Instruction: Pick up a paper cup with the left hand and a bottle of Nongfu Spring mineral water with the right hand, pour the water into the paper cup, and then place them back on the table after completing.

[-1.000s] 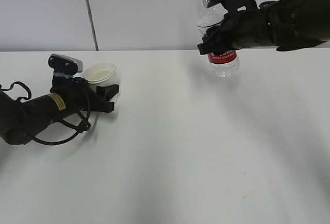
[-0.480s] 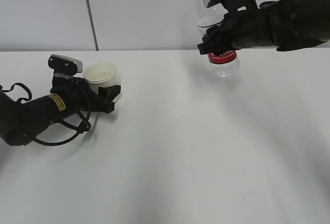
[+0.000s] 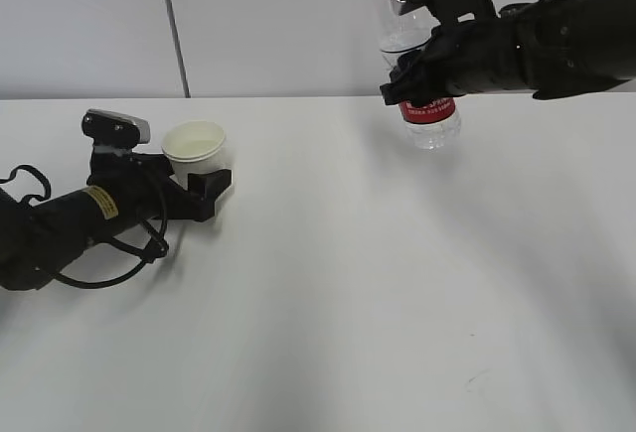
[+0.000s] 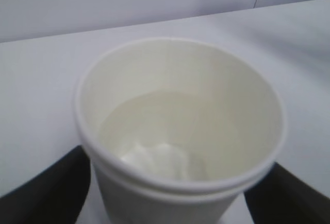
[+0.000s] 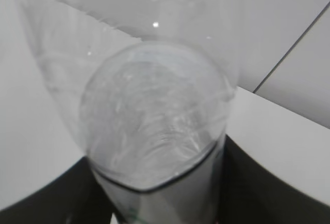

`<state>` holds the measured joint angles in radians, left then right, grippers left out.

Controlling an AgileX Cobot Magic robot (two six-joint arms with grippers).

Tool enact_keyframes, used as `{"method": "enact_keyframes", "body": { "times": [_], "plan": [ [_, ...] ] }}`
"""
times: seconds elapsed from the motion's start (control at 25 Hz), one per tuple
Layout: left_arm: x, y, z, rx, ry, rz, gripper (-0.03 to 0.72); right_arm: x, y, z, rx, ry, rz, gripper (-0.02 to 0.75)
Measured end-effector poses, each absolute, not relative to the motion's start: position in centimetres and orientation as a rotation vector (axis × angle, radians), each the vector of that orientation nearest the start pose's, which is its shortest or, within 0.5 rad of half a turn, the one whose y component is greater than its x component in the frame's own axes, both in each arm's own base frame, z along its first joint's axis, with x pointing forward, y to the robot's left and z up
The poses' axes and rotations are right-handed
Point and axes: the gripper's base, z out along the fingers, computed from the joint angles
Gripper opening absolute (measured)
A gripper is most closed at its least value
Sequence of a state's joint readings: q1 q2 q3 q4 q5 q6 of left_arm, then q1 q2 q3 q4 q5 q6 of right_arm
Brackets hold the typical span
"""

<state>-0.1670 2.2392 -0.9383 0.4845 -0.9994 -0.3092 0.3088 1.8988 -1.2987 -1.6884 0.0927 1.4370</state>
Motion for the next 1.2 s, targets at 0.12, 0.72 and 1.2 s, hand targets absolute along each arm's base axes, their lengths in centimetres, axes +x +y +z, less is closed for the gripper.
{"method": "enact_keyframes", "body": {
  "times": [0.12,0.72,1.2],
  "plan": [
    [37.5,-9.9,7.7,0.393,1.794,-0.517,0.553,41.8,12.5,23.0,-0.519,2.005,-0.06,0.374],
    [34.4,-9.0,9.0,0.342,1.798,-0.486,0.553,42.2,12.3,22.2,-0.464,2.024,-0.056,0.374],
    [34.1,-8.9,9.0,0.329,1.789,-0.488,0.553,42.7,11.2,21.5,-0.297,2.057,-0.05,0.371]
  ]
}}
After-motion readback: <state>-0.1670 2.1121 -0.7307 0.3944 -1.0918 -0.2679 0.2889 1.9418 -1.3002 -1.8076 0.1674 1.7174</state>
